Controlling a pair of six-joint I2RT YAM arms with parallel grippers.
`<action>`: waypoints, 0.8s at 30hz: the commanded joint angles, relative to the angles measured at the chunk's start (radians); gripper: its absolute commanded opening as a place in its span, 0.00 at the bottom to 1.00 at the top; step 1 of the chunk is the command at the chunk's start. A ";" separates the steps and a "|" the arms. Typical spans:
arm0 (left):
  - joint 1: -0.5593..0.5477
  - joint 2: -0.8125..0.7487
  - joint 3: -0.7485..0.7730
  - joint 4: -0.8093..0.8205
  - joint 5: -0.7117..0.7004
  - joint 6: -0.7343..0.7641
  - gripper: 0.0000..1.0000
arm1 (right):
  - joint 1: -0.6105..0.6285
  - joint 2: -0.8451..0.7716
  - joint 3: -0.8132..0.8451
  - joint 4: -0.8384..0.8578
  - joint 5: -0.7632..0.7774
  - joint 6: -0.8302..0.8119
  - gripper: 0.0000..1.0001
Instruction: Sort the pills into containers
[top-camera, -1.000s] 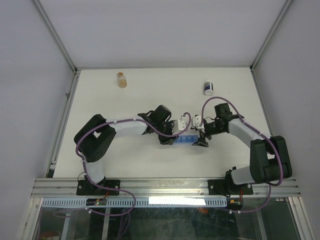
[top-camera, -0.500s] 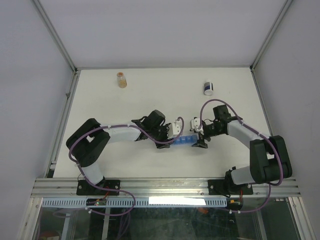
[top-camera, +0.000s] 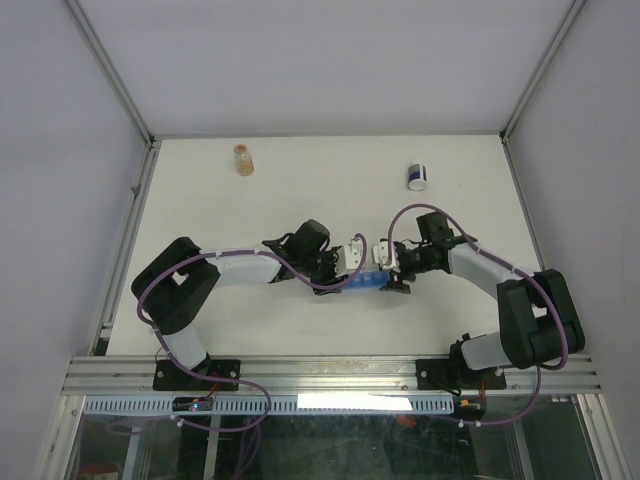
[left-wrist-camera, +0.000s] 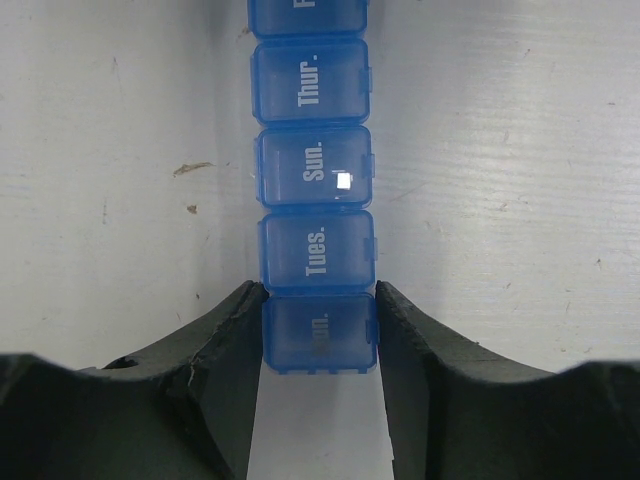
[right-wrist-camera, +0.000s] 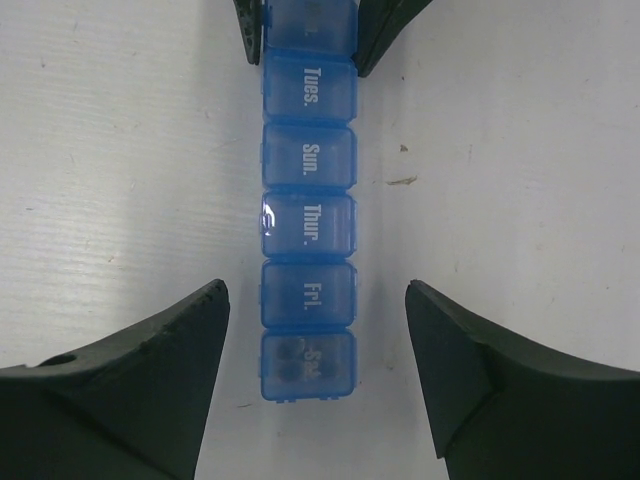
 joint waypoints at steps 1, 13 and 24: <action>-0.010 -0.042 -0.004 0.052 0.025 0.010 0.45 | 0.024 0.012 -0.005 0.058 0.039 0.017 0.73; -0.010 -0.044 -0.006 0.049 0.030 0.012 0.44 | 0.058 0.042 0.006 0.053 0.095 0.014 0.60; -0.011 -0.044 -0.006 0.049 0.030 0.013 0.43 | 0.068 0.052 0.032 0.025 0.081 0.036 0.41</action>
